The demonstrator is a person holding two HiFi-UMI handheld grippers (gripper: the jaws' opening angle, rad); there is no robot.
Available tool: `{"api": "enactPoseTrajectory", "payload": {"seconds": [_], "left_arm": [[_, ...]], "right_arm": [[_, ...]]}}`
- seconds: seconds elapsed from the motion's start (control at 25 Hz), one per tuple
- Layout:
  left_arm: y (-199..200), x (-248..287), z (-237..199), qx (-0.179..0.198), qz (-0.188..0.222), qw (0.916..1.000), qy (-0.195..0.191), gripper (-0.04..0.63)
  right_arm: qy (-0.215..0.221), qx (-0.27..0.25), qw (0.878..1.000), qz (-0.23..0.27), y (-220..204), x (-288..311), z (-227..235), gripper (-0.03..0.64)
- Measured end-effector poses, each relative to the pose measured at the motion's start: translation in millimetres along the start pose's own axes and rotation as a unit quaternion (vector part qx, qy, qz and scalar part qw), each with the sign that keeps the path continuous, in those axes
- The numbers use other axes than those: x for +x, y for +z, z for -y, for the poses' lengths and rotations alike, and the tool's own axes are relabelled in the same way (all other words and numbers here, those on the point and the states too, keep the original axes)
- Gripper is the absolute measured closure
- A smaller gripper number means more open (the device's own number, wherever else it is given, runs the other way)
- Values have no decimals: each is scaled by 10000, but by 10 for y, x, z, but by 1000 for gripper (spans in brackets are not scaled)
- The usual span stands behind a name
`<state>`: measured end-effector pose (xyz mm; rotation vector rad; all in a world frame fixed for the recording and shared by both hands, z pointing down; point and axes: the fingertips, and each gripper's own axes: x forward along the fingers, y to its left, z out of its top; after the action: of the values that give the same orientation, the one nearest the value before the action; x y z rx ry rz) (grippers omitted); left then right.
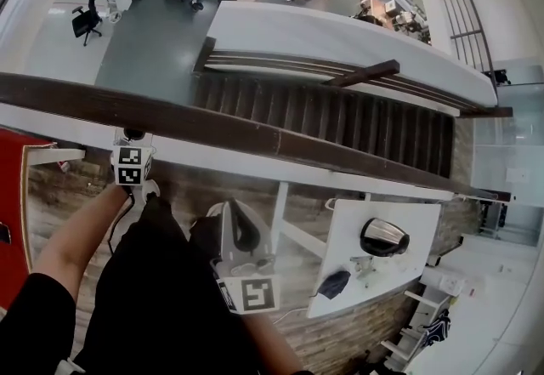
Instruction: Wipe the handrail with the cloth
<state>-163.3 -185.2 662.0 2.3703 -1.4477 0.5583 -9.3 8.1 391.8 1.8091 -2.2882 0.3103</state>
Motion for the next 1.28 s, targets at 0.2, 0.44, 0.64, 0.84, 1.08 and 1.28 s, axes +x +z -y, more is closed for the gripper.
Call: {"api": "enactPoseTrajectory", "payload": {"seconds": [0.2,0.44,0.64,0.84,1.08,1.28], "left_arm": [[14,-4,72,45,3,10000,12,480],[8,36,182,-44,-53,10000,40,480],[-4,100,332,-110,-93,9999,-4,480],[-7,122,483,-90,-86,9999,-61,480],[2,132,631,-101,-138,9997,-145,479],[-3,156,746,-172,-179,9996,-148,479]], "right_arm": [[-167,93,9998,46,18,-95,141,615],[-290,164,9994,66,-16,-182,339,615],[-241,131,9996,106,-15,-223,410,615],[-220,130,9996,108,-50,-287,452,615],[-375,211,9990,137,-57,-411,599,615],[-450,285,9985,140,-101,-486,650,615]]}}
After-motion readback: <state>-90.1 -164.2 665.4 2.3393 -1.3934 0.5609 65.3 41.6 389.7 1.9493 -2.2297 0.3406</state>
